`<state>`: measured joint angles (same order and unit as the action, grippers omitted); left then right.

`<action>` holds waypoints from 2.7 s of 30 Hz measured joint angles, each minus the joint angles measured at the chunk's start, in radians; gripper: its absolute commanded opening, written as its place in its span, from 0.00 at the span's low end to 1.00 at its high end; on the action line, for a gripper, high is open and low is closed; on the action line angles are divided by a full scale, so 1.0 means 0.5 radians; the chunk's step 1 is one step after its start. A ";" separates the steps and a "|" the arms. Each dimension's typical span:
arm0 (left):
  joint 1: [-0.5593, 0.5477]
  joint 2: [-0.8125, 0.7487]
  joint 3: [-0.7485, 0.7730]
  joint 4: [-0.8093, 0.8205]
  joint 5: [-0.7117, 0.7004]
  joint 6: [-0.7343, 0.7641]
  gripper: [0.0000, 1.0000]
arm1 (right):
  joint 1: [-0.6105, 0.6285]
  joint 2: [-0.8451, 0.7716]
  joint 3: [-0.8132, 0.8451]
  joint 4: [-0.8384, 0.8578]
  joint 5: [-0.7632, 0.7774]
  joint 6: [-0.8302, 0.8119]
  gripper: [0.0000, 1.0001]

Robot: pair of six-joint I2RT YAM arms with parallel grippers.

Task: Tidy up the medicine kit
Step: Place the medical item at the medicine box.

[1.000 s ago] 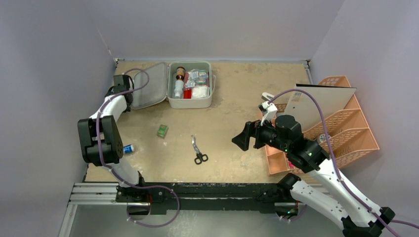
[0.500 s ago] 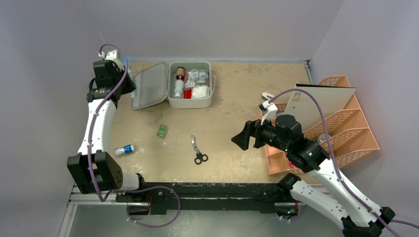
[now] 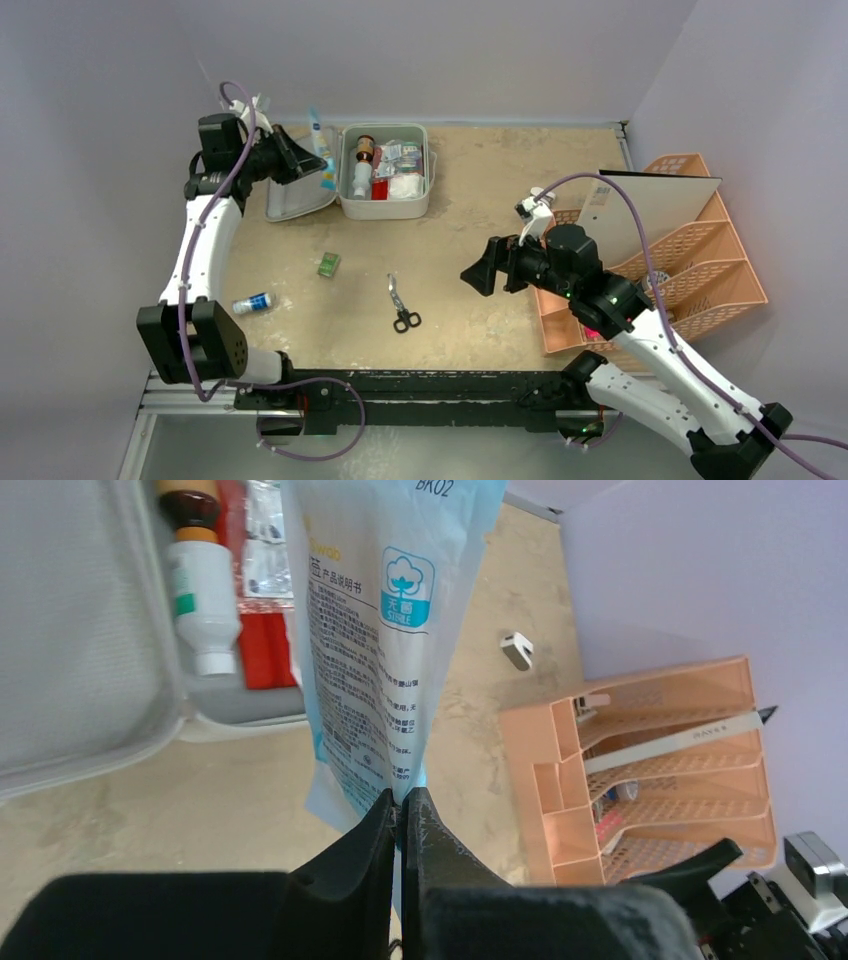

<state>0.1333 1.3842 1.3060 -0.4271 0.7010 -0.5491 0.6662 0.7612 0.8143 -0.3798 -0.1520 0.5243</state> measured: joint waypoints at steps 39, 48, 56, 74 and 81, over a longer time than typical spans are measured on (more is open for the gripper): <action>-0.613 1.649 0.814 0.806 0.198 -0.804 0.00 | 0.000 0.465 0.320 -0.005 0.217 -0.124 0.99; -0.623 1.813 0.893 0.817 0.212 -0.816 0.00 | 0.000 0.494 0.320 -0.005 0.218 -0.124 0.99; -0.615 1.876 1.038 0.527 0.101 -0.610 0.24 | 0.000 0.493 0.320 -0.005 0.221 -0.124 0.99; -0.598 1.930 1.292 0.085 -0.184 -0.147 0.10 | 0.000 0.493 0.319 -0.005 0.233 -0.130 0.99; -0.598 1.984 1.365 0.034 -0.169 -0.011 0.00 | 0.000 0.518 0.319 0.009 0.232 -0.130 0.99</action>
<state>-0.1658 2.3760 1.9884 -0.4099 0.6163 -0.5549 0.6662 1.0203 0.9737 -0.3752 -0.0360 0.4595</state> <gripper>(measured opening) 0.008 0.987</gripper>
